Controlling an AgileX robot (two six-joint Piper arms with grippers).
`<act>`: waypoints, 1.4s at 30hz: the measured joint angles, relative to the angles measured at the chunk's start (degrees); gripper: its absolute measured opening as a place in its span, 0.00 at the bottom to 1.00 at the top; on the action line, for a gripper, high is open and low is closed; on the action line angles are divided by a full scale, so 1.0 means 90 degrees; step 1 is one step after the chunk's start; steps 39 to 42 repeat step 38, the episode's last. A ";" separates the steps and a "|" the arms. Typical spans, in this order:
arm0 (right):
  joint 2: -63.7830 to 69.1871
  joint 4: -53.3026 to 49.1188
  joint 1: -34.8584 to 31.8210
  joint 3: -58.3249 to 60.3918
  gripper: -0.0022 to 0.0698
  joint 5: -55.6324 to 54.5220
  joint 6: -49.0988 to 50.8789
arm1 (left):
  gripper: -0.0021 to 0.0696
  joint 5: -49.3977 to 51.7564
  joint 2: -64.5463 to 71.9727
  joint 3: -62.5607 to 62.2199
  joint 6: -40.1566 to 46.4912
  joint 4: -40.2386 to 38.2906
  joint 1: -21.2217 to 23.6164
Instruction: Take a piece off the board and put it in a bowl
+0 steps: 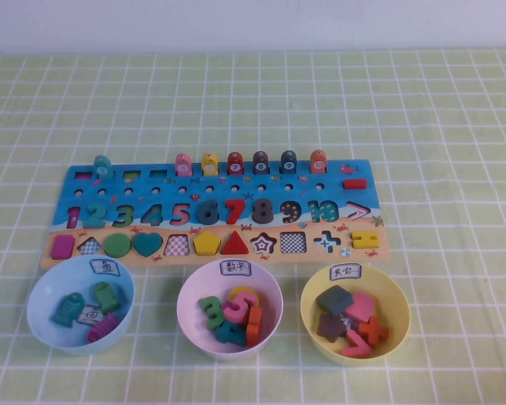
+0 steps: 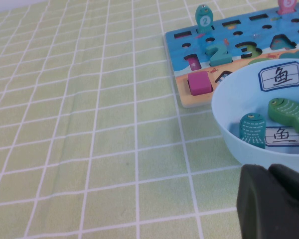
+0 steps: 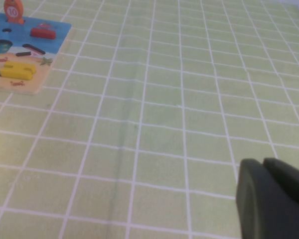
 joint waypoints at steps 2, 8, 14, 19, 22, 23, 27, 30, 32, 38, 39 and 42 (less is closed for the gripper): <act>0.0000 0.0039 0.0000 0.0000 0.01 0.0000 0.0058 | 0.02 0.0000 0.0000 0.0000 0.0000 0.0000 0.0000; 0.0000 0.0080 0.0348 0.0000 0.01 0.0010 0.1411 | 0.02 0.0000 0.0000 0.0000 0.0000 0.0000 0.0000; 0.0000 -0.0155 0.0513 0.0000 0.01 0.0010 0.1724 | 0.02 0.0000 0.0000 0.0000 0.0000 0.0000 0.0000; 0.0000 -0.0210 0.0513 0.0000 0.01 0.0010 0.1693 | 0.02 0.0000 0.0000 0.0000 0.0000 0.0000 0.0000; 0.0000 -0.0234 0.0513 0.0000 0.01 0.0010 0.1693 | 0.02 0.0000 0.0000 0.0000 0.0000 0.0000 0.0000; 0.0000 -0.0234 0.0513 0.0000 0.01 0.0010 0.1693 | 0.02 0.0000 0.0000 0.0000 0.0000 0.0000 0.0000; 0.0000 -0.0245 0.0513 0.0000 0.01 0.0010 0.1693 | 0.02 0.0000 0.0000 0.0000 0.0000 0.0000 0.0000; 0.0000 -0.0259 0.0500 0.0000 0.01 0.0010 0.1693 | 0.02 0.0000 0.0000 0.0000 0.0000 0.0000 0.0000; 0.0000 -0.0259 0.0416 0.0000 0.01 0.0010 0.1693 | 0.02 0.0000 0.0000 0.0000 0.0000 0.0000 0.0000; 0.0000 -0.0259 0.0080 0.0000 0.01 0.0010 0.1693 | 0.02 0.0000 0.0000 0.0000 0.0000 0.0000 0.0000; 0.0000 -0.0259 0.0080 0.0000 0.01 0.0010 0.1693 | 0.02 0.0000 0.0000 0.0000 0.0000 0.0000 0.0000; 0.0000 -0.0259 0.0080 0.0000 0.01 0.0010 0.1693 | 0.02 0.0000 0.0000 0.0000 0.0000 0.0000 0.0000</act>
